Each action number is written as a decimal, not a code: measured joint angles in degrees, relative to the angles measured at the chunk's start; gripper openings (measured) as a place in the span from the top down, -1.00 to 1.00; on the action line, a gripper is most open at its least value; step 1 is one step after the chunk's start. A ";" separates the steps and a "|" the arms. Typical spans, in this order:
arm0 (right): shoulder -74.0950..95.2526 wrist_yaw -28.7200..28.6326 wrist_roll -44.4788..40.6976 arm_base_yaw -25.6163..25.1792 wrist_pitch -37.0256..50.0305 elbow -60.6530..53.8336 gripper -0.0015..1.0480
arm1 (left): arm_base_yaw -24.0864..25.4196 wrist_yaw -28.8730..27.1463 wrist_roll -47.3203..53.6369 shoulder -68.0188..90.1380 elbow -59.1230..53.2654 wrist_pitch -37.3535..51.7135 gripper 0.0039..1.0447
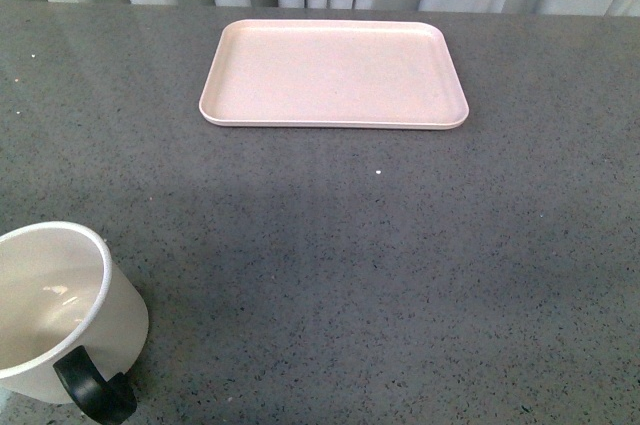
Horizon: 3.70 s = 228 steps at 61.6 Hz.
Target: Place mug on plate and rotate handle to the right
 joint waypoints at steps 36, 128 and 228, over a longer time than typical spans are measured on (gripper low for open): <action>0.00 -0.02 0.00 0.00 0.00 0.00 -0.82 | -0.28 1.44 11.69 21.16 5.18 1.42 -0.83; 0.00 0.00 0.00 0.00 0.00 0.00 -0.82 | -5.99 -0.79 17.99 38.71 6.97 4.24 -0.04; 0.00 -0.02 0.00 0.00 0.00 0.00 -0.82 | -26.58 -14.08 -4.66 59.65 53.16 -4.31 0.96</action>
